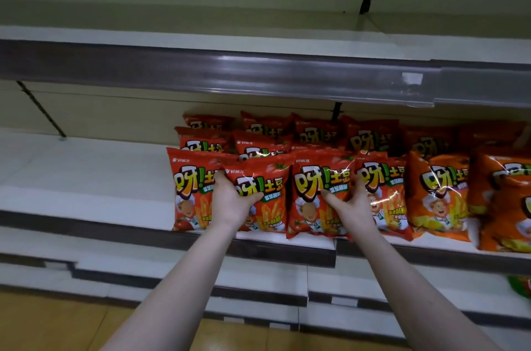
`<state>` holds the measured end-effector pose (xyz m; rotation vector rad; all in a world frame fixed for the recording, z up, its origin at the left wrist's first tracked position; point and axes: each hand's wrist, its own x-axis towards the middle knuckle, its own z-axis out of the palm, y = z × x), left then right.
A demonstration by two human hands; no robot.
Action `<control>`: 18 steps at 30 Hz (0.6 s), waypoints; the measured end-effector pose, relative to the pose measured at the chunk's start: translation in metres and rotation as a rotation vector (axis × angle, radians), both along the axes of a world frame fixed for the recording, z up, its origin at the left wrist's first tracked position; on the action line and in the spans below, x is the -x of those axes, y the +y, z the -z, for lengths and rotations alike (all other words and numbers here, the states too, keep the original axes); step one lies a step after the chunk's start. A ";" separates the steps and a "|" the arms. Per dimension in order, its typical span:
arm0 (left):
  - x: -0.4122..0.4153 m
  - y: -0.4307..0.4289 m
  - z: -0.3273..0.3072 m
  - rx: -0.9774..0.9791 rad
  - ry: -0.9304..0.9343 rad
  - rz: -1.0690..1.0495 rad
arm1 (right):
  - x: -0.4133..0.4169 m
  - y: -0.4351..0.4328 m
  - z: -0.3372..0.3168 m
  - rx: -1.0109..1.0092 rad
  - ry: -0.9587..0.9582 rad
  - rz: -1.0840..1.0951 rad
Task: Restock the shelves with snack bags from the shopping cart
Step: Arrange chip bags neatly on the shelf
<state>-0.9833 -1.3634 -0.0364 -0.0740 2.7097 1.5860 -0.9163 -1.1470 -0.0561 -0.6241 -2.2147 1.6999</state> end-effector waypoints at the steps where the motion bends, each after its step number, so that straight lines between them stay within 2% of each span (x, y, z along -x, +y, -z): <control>1: -0.001 0.000 0.000 -0.010 -0.008 0.003 | -0.001 0.001 0.003 0.007 -0.005 -0.002; 12: -0.014 0.004 0.004 -0.118 -0.043 0.022 | -0.016 -0.002 0.022 0.113 -0.028 -0.067; 18: -0.024 0.003 0.006 -0.178 -0.026 -0.067 | -0.022 -0.001 0.021 0.161 0.008 -0.121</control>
